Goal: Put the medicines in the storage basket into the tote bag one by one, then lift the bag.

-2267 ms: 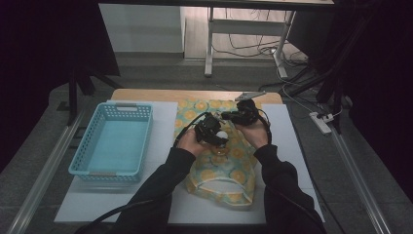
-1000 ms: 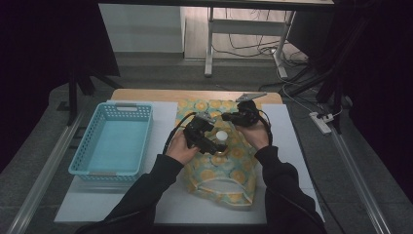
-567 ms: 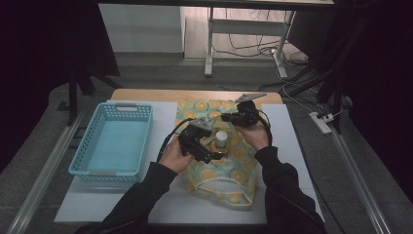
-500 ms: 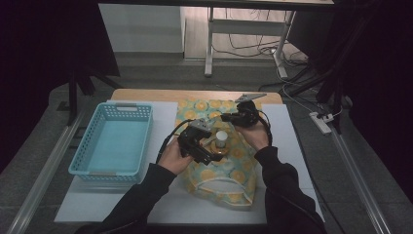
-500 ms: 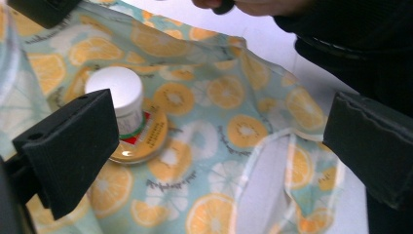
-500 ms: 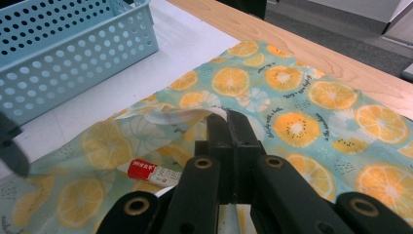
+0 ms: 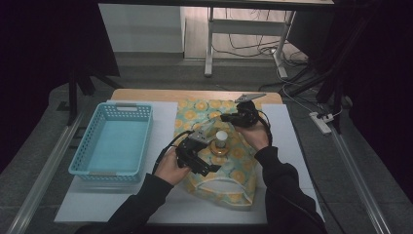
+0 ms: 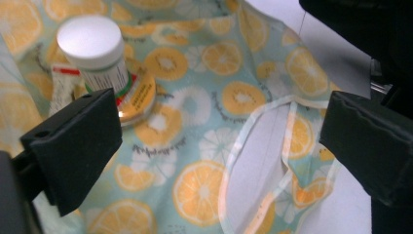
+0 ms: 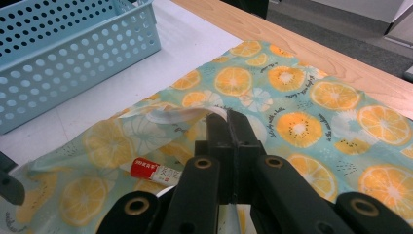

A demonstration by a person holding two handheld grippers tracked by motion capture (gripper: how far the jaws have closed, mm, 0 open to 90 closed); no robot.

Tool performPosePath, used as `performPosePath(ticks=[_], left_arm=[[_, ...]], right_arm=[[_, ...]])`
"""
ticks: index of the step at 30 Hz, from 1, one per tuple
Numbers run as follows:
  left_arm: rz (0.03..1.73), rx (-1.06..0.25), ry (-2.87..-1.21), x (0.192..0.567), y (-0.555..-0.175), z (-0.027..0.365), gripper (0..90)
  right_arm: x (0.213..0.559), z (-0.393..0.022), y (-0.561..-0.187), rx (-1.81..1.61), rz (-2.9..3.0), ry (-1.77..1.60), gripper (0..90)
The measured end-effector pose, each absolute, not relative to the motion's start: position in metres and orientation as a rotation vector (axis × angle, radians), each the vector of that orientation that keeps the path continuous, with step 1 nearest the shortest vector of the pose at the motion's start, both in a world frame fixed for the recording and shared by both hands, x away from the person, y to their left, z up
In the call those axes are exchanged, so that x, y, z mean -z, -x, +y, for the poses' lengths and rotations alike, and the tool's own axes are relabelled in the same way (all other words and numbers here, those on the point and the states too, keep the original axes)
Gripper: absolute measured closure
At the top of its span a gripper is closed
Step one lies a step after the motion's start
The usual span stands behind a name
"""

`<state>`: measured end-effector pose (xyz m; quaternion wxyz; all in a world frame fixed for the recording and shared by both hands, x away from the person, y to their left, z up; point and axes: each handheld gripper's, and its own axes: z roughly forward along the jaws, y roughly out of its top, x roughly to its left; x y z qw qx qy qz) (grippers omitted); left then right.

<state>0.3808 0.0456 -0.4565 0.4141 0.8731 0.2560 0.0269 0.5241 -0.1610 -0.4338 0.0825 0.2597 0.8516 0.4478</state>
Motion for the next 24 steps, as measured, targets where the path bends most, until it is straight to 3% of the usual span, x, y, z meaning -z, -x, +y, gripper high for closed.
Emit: performPosePath(ticks=[24], left_arm=[[0.636, -0.068, -2.337, 0.517, -0.384, 0.025, 0.0]], right_arm=[[0.434, -0.157, -0.521, -1.334, 2.556, -0.760, 90.0]])
